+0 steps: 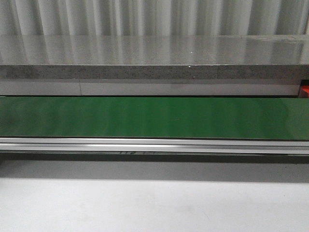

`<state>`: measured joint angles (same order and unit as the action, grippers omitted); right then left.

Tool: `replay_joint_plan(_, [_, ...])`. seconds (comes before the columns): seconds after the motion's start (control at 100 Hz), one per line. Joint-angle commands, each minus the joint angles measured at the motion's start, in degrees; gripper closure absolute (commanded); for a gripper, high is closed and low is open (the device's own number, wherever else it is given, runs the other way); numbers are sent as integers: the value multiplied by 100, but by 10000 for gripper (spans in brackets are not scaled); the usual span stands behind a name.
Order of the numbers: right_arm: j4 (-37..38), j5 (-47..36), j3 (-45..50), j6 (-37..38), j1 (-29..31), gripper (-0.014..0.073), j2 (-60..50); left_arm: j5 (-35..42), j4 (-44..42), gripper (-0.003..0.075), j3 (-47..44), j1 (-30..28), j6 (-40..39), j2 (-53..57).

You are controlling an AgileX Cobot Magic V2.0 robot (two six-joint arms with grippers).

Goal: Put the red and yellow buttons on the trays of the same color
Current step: 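Grasp the red button with the left gripper and set it on the belt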

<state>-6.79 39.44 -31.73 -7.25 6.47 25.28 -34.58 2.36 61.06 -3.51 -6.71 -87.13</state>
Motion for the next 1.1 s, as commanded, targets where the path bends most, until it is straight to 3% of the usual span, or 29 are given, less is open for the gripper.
replay_joint_plan(0.0, [-30, -410, -143, -53, 0, 661, 13, 159, 92, 295, 162, 36, 87, 185])
replay_joint_plan(0.07, [-30, -410, -143, -53, 0, 661, 13, 146, 92, 129, 162, 36, 101, 185])
replay_joint_plan(0.17, [-30, -410, -143, -53, 0, 661, 13, 136, 114, 26, 162, 44, 101, 233])
replay_joint_plan(0.48, [-30, -410, -143, -53, 0, 661, 13, 162, -105, 30, 213, 128, 249, 1271])
replay_joint_plan(0.74, [-30, -410, -143, -53, 0, 661, 13, -11, -190, 30, 133, -913, 232, 1267])
replay_joint_plan(1.09, [-30, -410, -143, -53, 0, 661, 13, 220, -236, 30, 96, -1904, 232, 181])
